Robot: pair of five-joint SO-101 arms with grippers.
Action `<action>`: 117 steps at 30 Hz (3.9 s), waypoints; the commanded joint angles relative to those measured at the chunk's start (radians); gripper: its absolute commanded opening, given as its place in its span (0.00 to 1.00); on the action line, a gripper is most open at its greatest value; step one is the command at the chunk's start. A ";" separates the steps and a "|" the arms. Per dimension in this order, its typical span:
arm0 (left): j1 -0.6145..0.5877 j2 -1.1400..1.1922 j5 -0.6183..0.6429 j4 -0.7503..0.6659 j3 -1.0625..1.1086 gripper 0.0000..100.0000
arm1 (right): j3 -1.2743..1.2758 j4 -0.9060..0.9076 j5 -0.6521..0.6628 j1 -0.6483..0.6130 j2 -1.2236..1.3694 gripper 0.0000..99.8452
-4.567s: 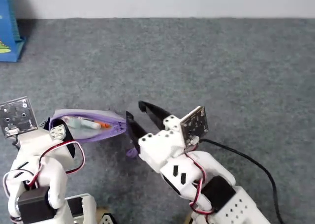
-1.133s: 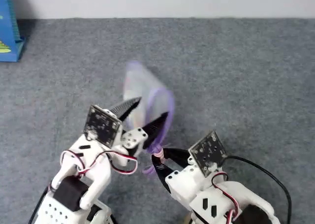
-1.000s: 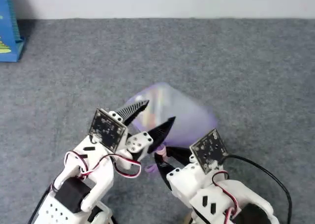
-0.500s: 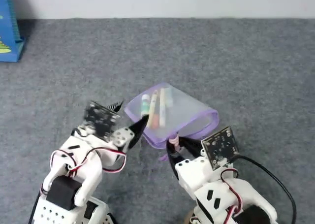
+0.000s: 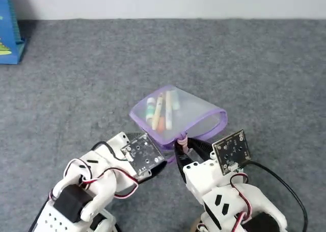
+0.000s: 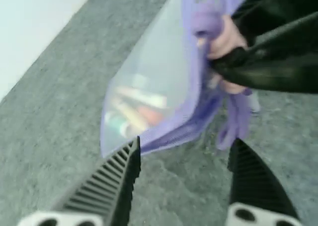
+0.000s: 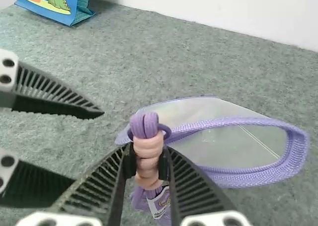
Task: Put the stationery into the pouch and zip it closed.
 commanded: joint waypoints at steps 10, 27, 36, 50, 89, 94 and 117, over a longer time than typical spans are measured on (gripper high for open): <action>0.011 0.003 -0.009 -0.304 0.143 0.27 | -0.008 -0.021 0.003 0.008 0.001 0.01; 0.137 -0.005 0.015 -0.532 0.300 0.01 | 0.025 -0.042 0.009 0.016 0.002 0.01; 0.114 -0.006 0.017 -0.384 0.251 0.01 | 0.028 -0.104 0.037 0.177 0.004 0.01; 0.034 -0.006 0.017 -0.256 0.162 0.01 | -0.089 -0.166 0.081 0.288 0.420 0.01; -0.003 -0.328 -0.003 -0.091 0.209 0.01 | -0.141 -0.559 0.081 0.711 0.791 0.01; -0.006 -0.334 0.002 -0.124 0.251 0.07 | -0.141 -0.509 0.086 0.651 0.753 0.01; -0.069 -0.334 0.566 -0.063 0.124 0.37 | -0.118 -0.507 0.123 0.648 0.754 0.01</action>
